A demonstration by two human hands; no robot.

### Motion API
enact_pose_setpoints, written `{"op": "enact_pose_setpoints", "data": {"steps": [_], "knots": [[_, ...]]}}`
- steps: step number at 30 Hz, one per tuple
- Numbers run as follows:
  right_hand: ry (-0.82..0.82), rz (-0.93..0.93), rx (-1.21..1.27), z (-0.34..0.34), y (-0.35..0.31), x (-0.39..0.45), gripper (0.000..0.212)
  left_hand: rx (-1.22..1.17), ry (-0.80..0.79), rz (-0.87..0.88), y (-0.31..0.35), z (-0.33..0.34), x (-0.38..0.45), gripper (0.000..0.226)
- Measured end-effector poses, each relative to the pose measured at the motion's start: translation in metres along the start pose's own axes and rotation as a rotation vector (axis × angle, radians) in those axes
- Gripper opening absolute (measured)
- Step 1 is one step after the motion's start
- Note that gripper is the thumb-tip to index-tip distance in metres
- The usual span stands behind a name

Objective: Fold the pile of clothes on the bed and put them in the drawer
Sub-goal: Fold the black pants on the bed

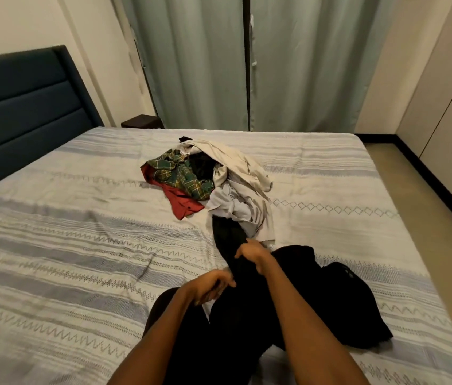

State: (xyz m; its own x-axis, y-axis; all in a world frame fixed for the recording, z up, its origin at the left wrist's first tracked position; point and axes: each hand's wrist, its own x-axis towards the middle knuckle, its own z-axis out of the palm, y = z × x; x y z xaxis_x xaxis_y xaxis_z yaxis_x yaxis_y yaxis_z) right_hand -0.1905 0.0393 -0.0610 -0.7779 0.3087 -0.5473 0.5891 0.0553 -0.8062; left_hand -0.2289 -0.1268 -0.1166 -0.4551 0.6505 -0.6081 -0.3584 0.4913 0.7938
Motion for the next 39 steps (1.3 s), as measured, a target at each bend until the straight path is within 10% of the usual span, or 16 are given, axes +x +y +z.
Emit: {"op": "enact_pose_setpoints", "data": {"steps": [3,8,14,18,27,39], "knots": [[0.097,-0.067,0.004,-0.025,0.008,-0.012,0.012,-0.152,0.19,0.006,0.014,-0.005,-0.017,0.029],[0.125,-0.192,-0.344,-0.095,0.009,-0.036,0.037,-0.072,0.662,0.331,0.039,-0.004,-0.017,0.019],[0.469,-0.053,-0.381,-0.181,0.015,-0.048,0.015,0.341,0.613,0.42,0.064,0.017,0.006,0.026],[0.657,0.103,-0.786,-0.201,0.028,-0.047,0.051,0.476,0.607,0.467,0.063,0.028,0.026,0.036],[0.309,-0.434,-0.837,-0.121,-0.02,0.024,0.046,0.618,0.711,0.442,0.07,-0.017,0.054,0.034],[0.075,-0.017,-0.619,-0.068,-0.056,0.207,0.137,1.105,0.563,0.1,0.11,-0.082,0.144,0.101]]}}
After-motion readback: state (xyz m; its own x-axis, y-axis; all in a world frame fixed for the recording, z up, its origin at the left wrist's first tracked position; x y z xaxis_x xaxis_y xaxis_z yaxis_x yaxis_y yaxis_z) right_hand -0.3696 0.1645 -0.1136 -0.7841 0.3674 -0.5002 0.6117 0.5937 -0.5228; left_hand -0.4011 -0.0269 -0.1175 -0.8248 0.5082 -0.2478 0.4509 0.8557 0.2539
